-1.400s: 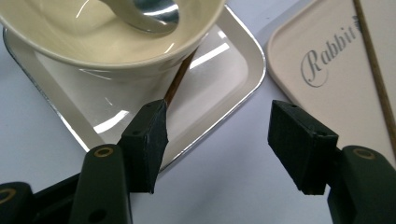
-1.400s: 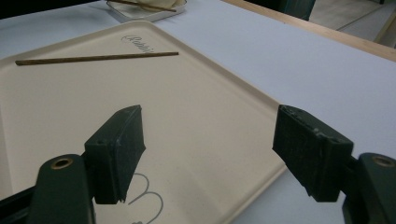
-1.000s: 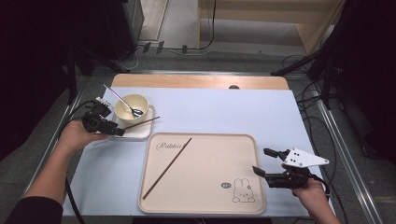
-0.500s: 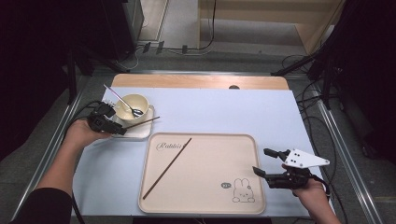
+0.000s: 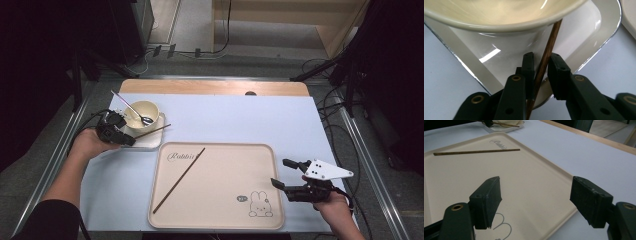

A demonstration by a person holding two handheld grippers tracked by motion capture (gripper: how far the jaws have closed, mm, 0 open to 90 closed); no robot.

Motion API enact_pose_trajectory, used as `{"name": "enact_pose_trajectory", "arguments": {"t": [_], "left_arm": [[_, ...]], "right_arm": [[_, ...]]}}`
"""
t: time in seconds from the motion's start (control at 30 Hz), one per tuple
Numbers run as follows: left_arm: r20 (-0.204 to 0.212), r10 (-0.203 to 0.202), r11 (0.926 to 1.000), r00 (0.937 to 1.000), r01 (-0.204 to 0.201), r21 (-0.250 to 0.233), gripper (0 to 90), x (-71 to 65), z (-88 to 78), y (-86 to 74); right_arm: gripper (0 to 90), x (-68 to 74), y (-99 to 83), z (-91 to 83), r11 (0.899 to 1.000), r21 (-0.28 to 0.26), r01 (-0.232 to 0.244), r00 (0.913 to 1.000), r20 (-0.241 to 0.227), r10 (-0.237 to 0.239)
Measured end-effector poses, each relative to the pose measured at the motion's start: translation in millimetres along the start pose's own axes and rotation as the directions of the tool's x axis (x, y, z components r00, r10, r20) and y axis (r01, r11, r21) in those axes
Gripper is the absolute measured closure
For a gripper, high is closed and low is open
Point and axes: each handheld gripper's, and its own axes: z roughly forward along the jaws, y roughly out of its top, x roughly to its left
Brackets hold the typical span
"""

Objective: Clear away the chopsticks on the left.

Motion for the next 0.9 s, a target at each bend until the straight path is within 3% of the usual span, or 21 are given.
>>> {"name": "enact_pose_trajectory", "arguments": {"t": [0.3,0.43,0.5,0.77,0.9], "left_arm": [[0.047,0.034,0.9994,0.9983,-0.034,-0.001,84.0,-3.6,-4.6,0.8],[0.058,0.058,0.9979,0.9966,-0.060,0.023,85.7,-7.2,-9.8,5.8],[0.081,0.034,0.9991,0.9961,-0.036,0.024,85.7,-8.4,-14.7,8.5],[0.108,0.003,0.9995,0.9941,-0.007,0.029,85.7,-8.4,-23.3,4.7],[0.114,-0.035,0.9992,0.9928,0.033,0.022,85.6,-9.9,-29.1,2.2]], "right_arm": [[24.9,-0.2,-0.1,0.2,1.000,0.000,-0.001,1.0000,0.003,0.001],[24.9,-0.1,0.0,0.3,1.000,0.000,0.001,1.0000,0.002,-0.001],[25.0,0.0,0.0,0.1,1.000,0.000,0.000,1.0000,0.003,0.000],[24.9,0.0,-0.1,-0.1,1.000,0.000,0.001,1.0000,0.002,-0.001],[24.9,0.0,-0.1,0.1,1.000,0.001,0.000,1.0000,0.003,0.000]]}}
